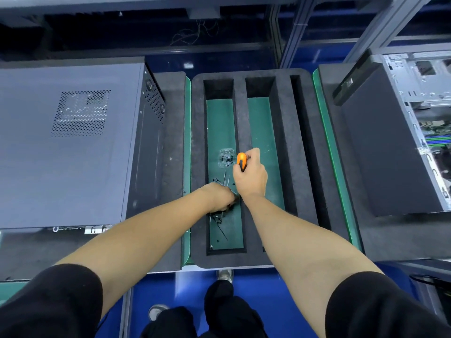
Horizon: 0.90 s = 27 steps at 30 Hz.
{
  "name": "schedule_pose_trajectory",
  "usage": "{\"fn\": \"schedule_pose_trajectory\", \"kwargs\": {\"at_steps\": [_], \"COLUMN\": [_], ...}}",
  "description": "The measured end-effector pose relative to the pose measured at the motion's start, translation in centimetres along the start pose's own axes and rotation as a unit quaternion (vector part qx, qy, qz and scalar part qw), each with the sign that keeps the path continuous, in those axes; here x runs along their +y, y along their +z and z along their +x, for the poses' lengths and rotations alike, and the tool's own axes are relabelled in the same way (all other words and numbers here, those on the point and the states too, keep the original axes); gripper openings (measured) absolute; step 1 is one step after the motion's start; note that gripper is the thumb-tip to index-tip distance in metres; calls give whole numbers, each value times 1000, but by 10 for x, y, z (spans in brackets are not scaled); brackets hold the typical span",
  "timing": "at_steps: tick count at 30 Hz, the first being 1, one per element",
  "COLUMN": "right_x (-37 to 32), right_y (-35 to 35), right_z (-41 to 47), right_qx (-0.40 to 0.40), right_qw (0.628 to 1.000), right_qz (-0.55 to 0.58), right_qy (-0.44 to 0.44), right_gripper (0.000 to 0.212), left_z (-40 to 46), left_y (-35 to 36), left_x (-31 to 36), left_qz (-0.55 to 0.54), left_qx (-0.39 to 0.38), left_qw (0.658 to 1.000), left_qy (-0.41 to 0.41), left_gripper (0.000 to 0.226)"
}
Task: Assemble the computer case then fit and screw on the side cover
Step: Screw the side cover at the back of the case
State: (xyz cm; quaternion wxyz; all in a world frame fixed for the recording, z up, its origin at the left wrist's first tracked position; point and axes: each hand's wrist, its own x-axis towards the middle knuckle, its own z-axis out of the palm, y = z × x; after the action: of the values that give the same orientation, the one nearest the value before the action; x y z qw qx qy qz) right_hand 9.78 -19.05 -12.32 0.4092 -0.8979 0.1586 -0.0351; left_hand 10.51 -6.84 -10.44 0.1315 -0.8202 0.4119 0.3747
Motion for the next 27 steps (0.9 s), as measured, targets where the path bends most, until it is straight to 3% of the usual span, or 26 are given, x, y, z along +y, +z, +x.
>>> {"fn": "schedule_pose_trajectory", "kwargs": {"at_steps": [2, 5, 10, 14, 20, 25, 27], "right_x": [-3, -11, -43, -81, -138, -177, -192], "right_y": [-3, -11, -29, -47, -78, -84, -77], "right_z": [0, -3, -17, -32, -69, -116, -138], "right_qx": [-3, -18, -31, 17, 107, 117, 101], "right_qw": [1000, 1000, 977, 945, 880, 836, 825], "right_qz": [-13, -5, 178, 313, 458, 533, 551], "right_qy": [6, 22, 112, 92, 66, 66, 68], "right_gripper": [27, 25, 16, 19, 14, 20, 24], "left_z": [-11, -40, -97, -133, -183, -224, -240], "left_y": [-3, 0, -2, -11, -19, -8, -1], "left_x": [-5, -12, -21, -30, -36, -43, -48], "left_qz": [-18, -175, -468, -619, -725, -767, -796], "left_qx": [72, 181, 301, 362, 405, 436, 448], "left_qw": [997, 965, 823, 686, 553, 467, 402], "left_qy": [-30, -75, -116, -122, -73, -58, -56], "left_gripper": [16, 7, 12, 11, 12, 19, 17]}}
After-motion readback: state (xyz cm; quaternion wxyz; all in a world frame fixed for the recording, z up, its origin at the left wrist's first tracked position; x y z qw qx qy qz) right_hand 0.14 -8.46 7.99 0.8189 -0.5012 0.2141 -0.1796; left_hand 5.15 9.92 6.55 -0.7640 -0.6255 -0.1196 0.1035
